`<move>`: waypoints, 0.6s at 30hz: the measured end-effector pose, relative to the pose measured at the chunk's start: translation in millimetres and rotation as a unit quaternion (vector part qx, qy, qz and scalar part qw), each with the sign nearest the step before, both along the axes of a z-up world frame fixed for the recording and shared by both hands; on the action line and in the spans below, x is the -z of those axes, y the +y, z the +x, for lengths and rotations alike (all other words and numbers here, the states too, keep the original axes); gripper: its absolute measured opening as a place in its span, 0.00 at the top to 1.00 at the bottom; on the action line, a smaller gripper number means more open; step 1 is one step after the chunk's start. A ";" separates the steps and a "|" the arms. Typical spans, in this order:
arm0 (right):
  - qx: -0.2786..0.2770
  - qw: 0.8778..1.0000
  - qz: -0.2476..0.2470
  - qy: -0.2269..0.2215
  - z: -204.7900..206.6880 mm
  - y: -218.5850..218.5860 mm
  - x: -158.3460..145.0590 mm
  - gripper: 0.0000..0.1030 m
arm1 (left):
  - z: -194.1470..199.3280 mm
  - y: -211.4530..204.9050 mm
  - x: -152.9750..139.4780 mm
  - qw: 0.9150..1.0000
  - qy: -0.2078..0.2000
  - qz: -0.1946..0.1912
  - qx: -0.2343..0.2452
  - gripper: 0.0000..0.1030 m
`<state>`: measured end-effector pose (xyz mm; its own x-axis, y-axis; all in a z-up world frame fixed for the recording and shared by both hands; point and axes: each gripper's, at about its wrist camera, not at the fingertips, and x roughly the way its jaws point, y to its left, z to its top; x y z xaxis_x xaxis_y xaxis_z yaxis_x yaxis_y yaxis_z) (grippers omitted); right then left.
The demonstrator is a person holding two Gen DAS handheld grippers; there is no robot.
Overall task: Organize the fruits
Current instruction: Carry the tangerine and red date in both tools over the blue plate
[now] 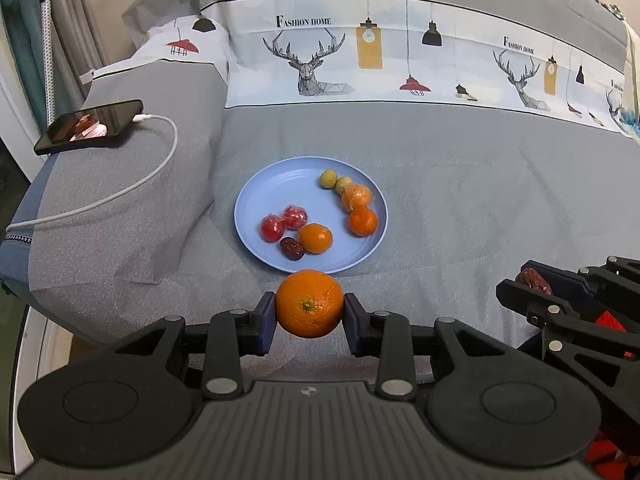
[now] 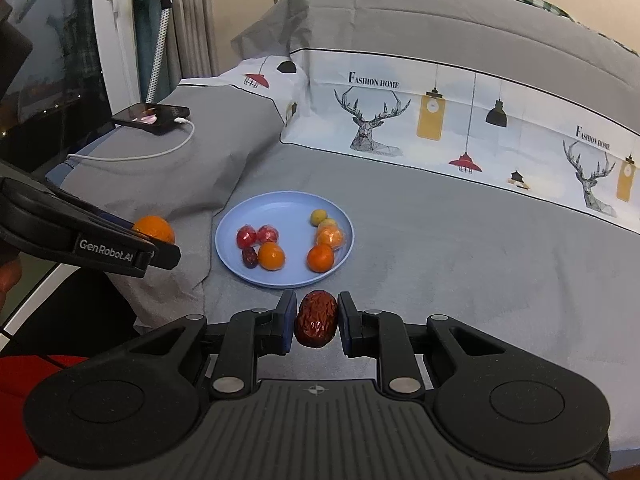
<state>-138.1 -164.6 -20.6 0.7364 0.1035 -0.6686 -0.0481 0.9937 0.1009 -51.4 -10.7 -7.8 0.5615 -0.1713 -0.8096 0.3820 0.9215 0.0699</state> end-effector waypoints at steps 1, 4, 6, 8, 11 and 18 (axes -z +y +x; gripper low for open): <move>0.000 1.000 0.000 0.001 0.5 -0.6 0.8 0.77 | 0.6 -0.1 0.1 1.000 0.001 0.000 -0.001 0.63; -0.001 1.000 0.001 0.003 2.0 0.6 1.8 0.77 | 1.3 0.0 0.8 1.000 0.003 0.000 -0.001 0.63; -0.001 1.000 0.002 0.004 2.2 0.5 2.5 0.77 | 1.8 -0.8 0.7 1.000 0.003 0.000 -0.001 0.63; 0.000 1.000 0.002 0.005 2.5 0.3 3.0 0.77 | 2.2 -1.1 0.7 1.000 0.003 0.000 -0.001 0.63; 0.001 1.000 0.004 0.006 2.0 -0.3 3.8 0.77 | 2.8 -1.3 0.6 1.000 0.003 0.000 -0.001 0.63; -0.002 1.000 0.003 0.011 3.6 -0.1 5.6 0.77 | 5.2 -3.0 0.8 1.000 0.006 -0.001 -0.003 0.63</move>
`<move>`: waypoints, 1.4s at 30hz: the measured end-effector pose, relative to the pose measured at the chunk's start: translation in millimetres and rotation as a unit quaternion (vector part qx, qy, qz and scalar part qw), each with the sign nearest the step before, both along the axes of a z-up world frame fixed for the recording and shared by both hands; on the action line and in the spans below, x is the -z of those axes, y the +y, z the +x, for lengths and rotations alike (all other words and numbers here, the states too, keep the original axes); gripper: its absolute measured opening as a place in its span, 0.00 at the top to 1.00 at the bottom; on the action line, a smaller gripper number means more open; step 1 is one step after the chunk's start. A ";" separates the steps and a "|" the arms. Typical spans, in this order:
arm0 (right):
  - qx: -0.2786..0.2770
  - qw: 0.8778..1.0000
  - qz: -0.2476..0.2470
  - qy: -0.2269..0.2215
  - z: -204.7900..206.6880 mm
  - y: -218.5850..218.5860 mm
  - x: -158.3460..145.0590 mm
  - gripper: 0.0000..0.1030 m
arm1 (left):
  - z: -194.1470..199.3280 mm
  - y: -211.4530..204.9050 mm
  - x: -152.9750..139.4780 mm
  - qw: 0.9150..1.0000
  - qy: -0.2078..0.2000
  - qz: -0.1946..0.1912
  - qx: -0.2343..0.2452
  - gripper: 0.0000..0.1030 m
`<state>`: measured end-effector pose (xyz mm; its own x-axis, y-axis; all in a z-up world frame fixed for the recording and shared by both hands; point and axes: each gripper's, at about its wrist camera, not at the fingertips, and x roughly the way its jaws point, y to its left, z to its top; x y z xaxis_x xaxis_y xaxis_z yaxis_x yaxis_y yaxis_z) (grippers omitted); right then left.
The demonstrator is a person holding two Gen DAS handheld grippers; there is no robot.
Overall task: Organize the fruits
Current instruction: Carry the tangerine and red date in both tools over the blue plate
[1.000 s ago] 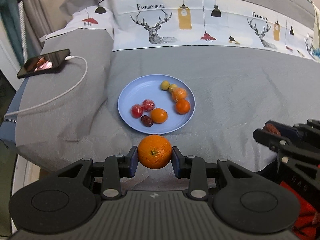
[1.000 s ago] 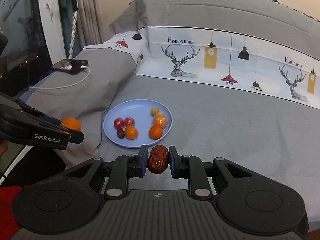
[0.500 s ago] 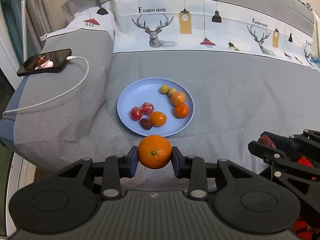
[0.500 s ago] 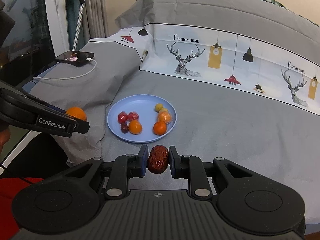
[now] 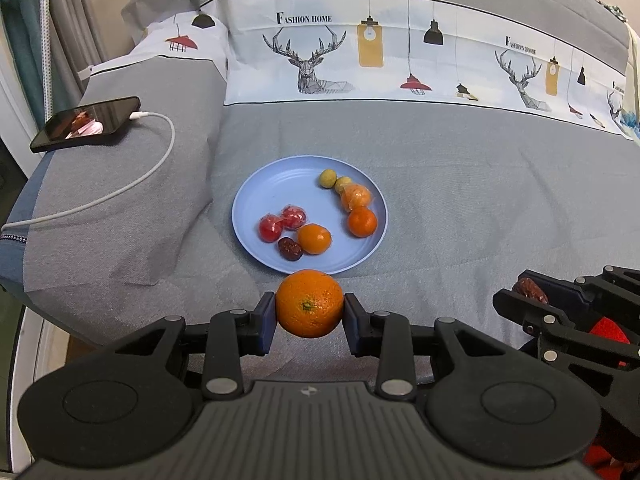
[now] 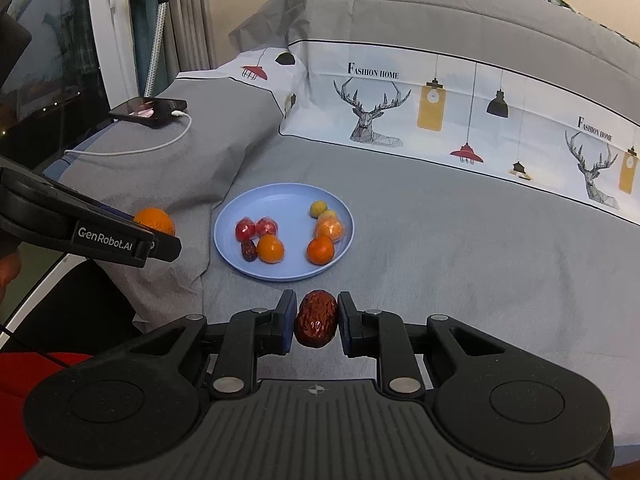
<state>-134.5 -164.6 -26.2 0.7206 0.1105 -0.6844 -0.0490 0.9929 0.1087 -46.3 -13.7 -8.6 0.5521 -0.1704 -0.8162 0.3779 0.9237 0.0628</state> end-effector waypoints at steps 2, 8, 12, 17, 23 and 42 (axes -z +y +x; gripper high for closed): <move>-0.001 1.000 -0.001 0.002 0.9 0.8 0.7 0.77 | 1.7 0.6 0.6 1.000 0.001 -0.001 -0.001 0.63; -0.004 1.000 -0.002 0.009 3.4 2.2 3.2 0.77 | 6.3 1.9 2.3 1.000 0.004 -0.004 -0.005 0.63; -0.006 1.000 -0.003 0.013 5.3 2.7 5.0 0.77 | 9.5 1.9 4.0 1.000 0.007 -0.004 -0.006 0.63; -0.009 1.000 -0.004 0.020 9.0 3.8 7.2 0.77 | 14.4 2.6 6.8 1.000 0.011 -0.005 -0.010 0.63; -0.010 1.000 -0.003 0.026 14.5 4.1 10.5 0.77 | 22.7 2.3 8.0 1.000 0.012 -0.003 -0.013 0.63; -0.013 0.999 0.021 0.030 62.5 10.3 18.9 0.77 | 77.6 8.2 4.2 1.000 0.003 0.002 -0.031 0.63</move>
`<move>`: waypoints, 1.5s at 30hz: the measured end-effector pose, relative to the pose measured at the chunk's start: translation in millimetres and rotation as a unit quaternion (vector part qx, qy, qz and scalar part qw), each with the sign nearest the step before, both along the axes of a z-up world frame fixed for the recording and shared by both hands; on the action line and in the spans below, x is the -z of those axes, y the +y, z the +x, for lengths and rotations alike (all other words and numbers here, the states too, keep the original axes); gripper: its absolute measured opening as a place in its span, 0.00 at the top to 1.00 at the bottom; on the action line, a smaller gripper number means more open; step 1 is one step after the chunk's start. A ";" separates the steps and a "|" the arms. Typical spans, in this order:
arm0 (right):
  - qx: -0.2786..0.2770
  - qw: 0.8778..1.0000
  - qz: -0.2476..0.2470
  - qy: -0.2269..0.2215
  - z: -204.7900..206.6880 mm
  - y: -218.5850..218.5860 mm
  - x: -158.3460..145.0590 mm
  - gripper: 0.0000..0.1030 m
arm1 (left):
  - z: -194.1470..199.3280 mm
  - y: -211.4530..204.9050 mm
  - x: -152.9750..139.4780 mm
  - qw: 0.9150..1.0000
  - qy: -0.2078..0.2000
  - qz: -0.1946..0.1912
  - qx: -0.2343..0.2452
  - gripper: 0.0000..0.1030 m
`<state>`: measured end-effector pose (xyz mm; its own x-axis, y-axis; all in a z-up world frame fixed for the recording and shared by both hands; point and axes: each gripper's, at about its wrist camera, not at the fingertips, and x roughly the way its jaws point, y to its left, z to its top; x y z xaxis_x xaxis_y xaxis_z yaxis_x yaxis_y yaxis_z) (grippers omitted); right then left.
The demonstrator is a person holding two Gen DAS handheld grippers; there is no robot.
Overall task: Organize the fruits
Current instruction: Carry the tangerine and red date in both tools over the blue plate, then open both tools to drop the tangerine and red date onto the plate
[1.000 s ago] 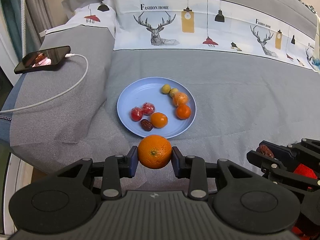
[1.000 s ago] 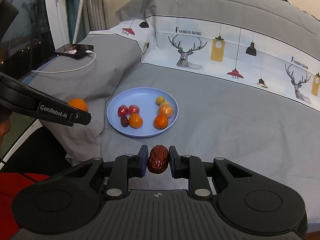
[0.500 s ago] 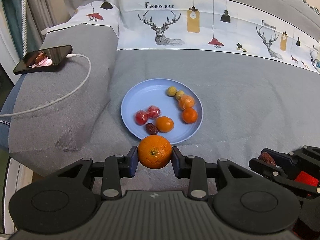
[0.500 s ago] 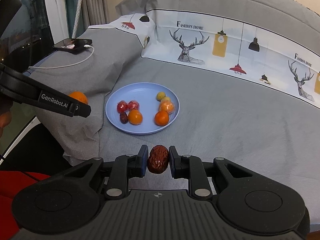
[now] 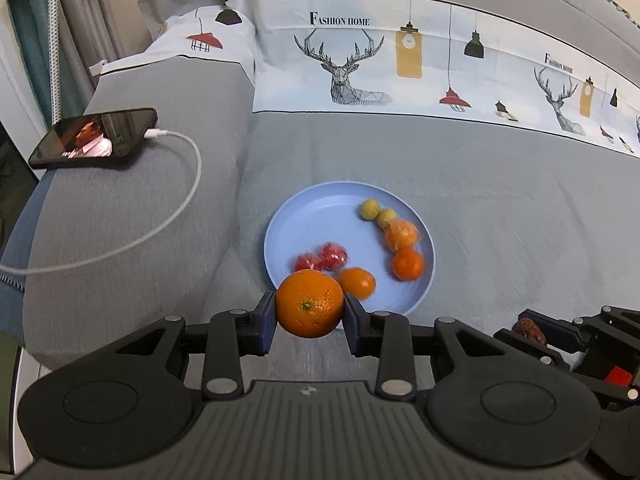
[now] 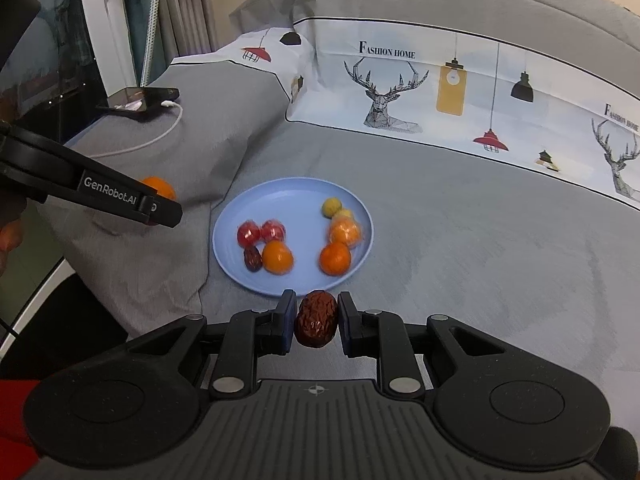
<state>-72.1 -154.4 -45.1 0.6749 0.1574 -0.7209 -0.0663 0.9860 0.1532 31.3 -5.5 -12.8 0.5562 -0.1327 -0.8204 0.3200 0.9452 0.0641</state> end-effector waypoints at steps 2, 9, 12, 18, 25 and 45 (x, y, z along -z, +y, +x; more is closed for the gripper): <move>-0.001 1.000 0.004 0.000 9.0 0.9 1.5 0.77 | 7.0 -1.4 0.5 1.000 0.000 0.000 0.000 0.63; -0.006 1.000 0.012 0.000 42.0 4.8 8.2 0.77 | 35.7 -8.0 7.2 1.000 0.002 0.003 0.003 0.63; -0.006 1.000 0.015 0.002 55.4 5.5 12.8 0.77 | 49.4 -10.9 12.7 1.000 0.004 0.005 0.003 0.63; -0.002 1.000 0.016 0.010 82.9 5.5 27.6 0.77 | 75.2 -17.0 29.1 1.000 0.014 0.014 0.007 0.63; -0.002 1.000 0.017 0.022 110.5 5.2 44.5 0.77 | 99.9 -26.0 49.9 0.999 0.030 0.022 0.015 0.63; -0.019 0.999 0.001 0.032 143.5 6.8 64.9 0.15 | 109.5 -36.6 60.9 0.998 -0.006 0.026 0.050 0.01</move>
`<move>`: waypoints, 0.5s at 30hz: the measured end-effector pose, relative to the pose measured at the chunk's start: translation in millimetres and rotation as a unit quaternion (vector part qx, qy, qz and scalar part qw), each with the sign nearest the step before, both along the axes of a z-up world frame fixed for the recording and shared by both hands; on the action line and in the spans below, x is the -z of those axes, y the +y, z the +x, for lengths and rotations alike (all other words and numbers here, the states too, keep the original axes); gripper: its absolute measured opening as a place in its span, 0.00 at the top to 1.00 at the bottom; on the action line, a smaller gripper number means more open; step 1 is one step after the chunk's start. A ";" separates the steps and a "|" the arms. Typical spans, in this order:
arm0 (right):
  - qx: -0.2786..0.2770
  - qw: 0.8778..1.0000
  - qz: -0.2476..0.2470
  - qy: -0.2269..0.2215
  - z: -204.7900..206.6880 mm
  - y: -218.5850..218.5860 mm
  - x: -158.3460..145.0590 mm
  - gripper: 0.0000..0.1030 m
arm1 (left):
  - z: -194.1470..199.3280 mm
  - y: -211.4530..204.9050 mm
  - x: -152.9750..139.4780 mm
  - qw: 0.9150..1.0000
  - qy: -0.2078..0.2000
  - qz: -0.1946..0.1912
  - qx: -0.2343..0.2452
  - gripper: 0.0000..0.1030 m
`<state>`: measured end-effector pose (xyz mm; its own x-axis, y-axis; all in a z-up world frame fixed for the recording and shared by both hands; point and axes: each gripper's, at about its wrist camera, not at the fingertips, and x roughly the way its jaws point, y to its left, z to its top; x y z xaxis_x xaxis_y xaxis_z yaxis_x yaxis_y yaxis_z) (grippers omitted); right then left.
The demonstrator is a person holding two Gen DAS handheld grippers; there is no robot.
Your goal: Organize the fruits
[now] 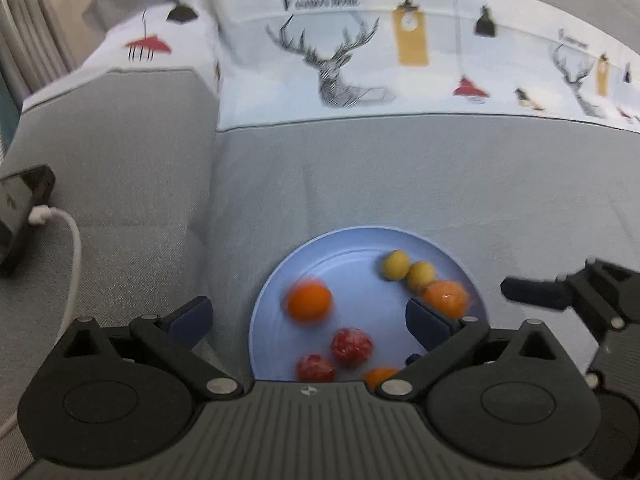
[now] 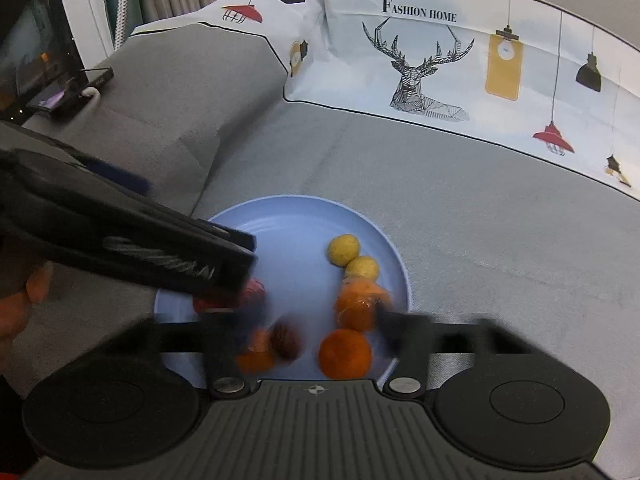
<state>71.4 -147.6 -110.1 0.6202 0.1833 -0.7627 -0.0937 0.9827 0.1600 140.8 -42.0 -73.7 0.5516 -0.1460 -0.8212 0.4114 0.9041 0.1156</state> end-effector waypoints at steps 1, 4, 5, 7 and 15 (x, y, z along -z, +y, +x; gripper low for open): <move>-0.002 1.000 -0.002 -0.003 -4.1 -0.9 -2.4 0.15 | -3.0 -0.5 -0.2 1.000 0.007 0.003 0.003 0.01; 0.001 1.000 -0.006 0.005 -21.1 -5.1 -8.5 0.09 | -17.0 2.9 0.0 1.000 0.026 0.014 -0.010 0.01; 0.004 1.000 -0.005 0.008 -27.3 -6.8 -10.2 0.09 | -22.3 4.4 -1.5 0.999 0.030 0.015 -0.012 0.01; 0.009 1.000 -0.002 0.017 -42.5 -9.6 -14.4 0.08 | -35.5 9.4 -5.5 0.999 0.036 0.019 -0.021 0.01; 0.052 0.998 -0.021 0.000 -100.5 -6.4 -40.2 0.01 | -89.0 29.4 -26.6 0.997 0.038 0.035 -0.056 0.00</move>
